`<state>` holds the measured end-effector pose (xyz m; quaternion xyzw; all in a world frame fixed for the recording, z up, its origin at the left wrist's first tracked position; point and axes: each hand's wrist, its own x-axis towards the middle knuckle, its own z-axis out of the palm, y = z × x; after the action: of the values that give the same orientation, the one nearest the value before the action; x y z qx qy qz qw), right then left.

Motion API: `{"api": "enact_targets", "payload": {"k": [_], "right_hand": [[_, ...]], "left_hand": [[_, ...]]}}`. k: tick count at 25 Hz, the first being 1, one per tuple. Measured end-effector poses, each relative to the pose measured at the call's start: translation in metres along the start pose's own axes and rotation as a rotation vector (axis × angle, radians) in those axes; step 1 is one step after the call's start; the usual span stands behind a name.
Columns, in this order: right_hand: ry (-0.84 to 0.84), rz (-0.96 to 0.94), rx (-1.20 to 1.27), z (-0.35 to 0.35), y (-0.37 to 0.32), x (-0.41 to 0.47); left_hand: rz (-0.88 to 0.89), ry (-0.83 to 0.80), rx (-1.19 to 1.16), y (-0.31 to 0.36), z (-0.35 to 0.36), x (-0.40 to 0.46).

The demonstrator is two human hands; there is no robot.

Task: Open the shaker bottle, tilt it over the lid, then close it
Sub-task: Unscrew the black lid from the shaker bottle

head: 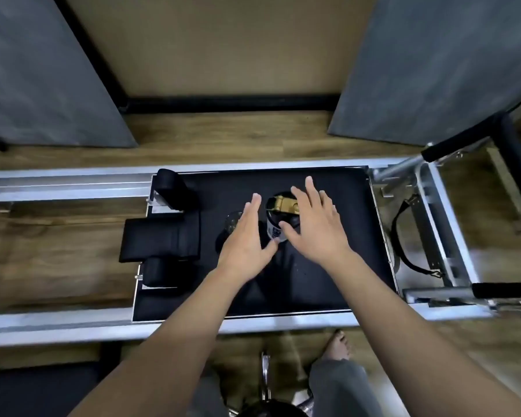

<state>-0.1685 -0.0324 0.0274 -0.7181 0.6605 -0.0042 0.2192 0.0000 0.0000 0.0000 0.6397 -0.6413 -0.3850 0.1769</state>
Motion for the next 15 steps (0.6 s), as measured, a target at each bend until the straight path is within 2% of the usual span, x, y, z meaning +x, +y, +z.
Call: {"api": "enact_targets", "payload": {"k": [5, 10, 11, 12, 15], "right_hand": [[0.052, -0.034, -0.076, 0.072, 0.03, 0.06], [0.135, -0.082, -0.159, 0.12, 0.048, 0.095], [0.171, -0.085, -0.175, 0.128, 0.049, 0.099], [0.222, -0.092, -0.197, 0.135, 0.05, 0.101], [0.348, -0.09, -0.276, 0.147, 0.048, 0.106]], "left_hand": [[-0.159, 0.0, -0.233, -0.053, 0.084, 0.054], [-0.082, 0.15, -0.406, -0.097, 0.149, 0.092], [-0.073, 0.174, -0.5, -0.104, 0.16, 0.104], [-0.087, 0.161, -0.705, -0.107, 0.169, 0.114], [-0.141, 0.03, -1.25, -0.115, 0.188, 0.137]]}}
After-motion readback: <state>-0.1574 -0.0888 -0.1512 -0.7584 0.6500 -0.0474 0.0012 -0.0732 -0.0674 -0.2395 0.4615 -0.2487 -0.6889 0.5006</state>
